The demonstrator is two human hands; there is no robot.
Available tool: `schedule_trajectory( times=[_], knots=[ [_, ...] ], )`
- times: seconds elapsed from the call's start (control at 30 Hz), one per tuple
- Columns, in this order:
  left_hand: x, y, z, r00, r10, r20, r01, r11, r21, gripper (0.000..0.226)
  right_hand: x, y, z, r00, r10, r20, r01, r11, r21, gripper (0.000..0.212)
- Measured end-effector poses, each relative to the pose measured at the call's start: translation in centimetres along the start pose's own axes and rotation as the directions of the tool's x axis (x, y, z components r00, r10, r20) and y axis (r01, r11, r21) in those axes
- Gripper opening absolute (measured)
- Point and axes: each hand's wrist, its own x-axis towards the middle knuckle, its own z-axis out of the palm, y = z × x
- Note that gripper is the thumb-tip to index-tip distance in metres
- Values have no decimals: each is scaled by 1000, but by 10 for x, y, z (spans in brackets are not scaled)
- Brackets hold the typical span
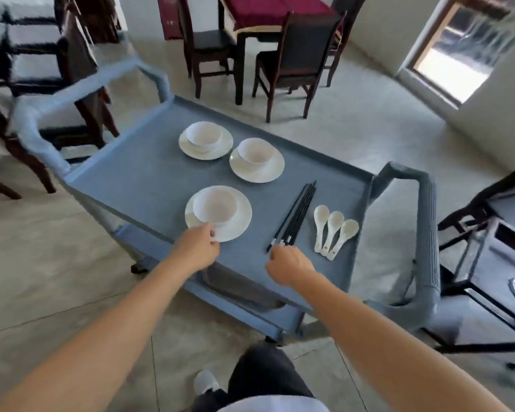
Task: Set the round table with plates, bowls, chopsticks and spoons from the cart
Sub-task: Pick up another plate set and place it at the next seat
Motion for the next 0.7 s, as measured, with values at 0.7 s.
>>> schedule_trajectory(
  times=[0.7],
  knots=[
    [192, 14, -16, 962, -126, 242, 133, 991, -13, 62, 109, 26, -30, 732, 681, -28, -533, 598, 598, 28]
  ],
)
